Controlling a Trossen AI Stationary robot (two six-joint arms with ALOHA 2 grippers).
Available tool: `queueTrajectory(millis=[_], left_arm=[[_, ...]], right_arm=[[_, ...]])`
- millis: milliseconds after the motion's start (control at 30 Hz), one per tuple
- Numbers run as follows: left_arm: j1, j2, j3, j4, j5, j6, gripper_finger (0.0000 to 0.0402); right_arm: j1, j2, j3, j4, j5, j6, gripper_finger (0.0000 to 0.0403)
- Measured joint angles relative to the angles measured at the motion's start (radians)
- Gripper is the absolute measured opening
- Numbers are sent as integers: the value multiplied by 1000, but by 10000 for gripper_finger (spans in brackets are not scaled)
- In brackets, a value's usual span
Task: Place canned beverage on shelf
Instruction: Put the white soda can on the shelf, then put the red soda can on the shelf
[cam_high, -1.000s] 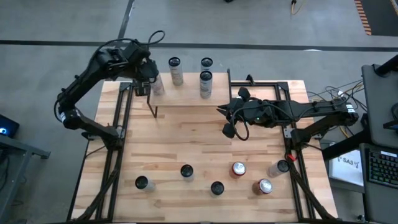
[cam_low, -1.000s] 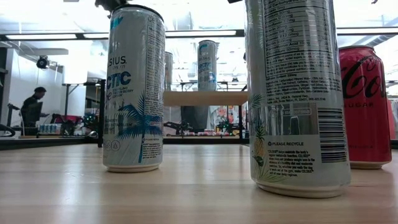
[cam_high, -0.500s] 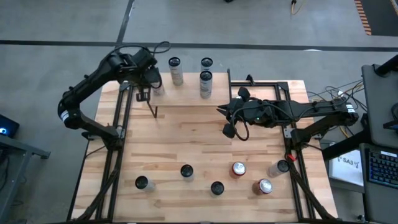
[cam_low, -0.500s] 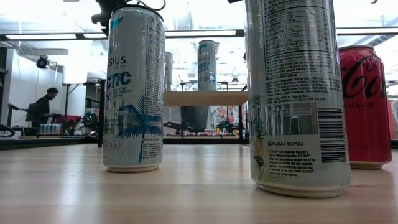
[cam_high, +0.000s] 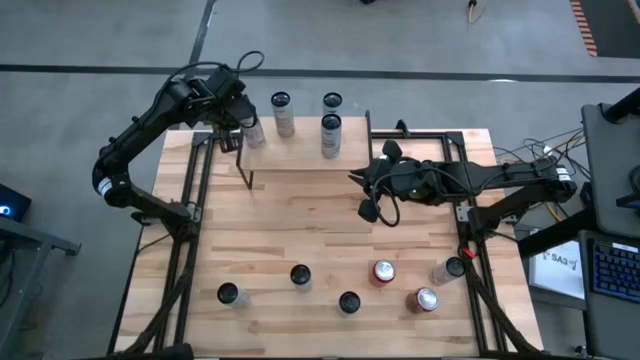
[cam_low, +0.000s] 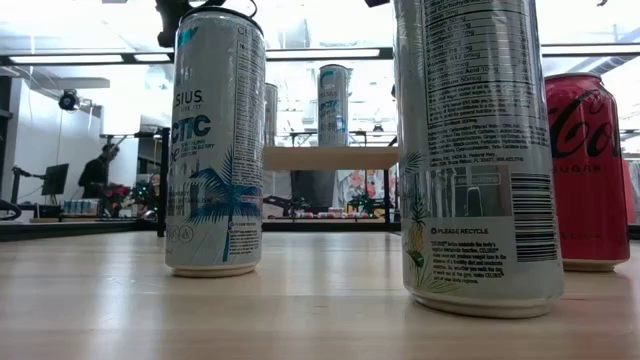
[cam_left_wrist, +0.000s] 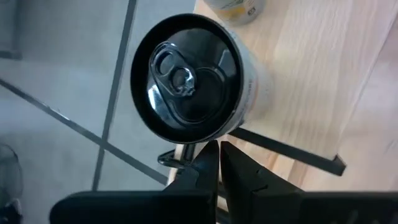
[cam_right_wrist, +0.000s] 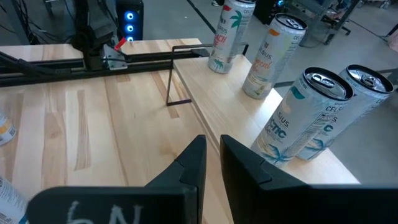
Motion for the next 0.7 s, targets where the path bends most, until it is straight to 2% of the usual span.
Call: queueTrajectory(millis=[100, 233, 300, 400, 500, 600, 700], left_arm=[[-8, -17, 9, -2, 13, -82, 0], [-50, -79, -6, 76, 128, -286, 0], [-104, -123, -43, 148, 164, -350, 0], [-222, -203, -128, 308, 165, -406, 0], [-356, -276, -227, 454, 116, -469, 0], [-496, -342, -328, 588, 21, -496, 0], [-627, -397, -421, 705, -96, -499, 0]], right_arm=[[-1, 0, 1, -16, 0, 23, 38], [-36, 3, 46, -147, -4, 158, 38], [-72, 8, 85, -255, -2, 225, 38], [-146, 10, 119, -408, -35, 309, 38], [-256, 6, 122, -473, -180, 325, 38], [-384, 14, 119, -535, -328, 320, 38], [-503, 40, 112, -609, -385, 299, 38]])
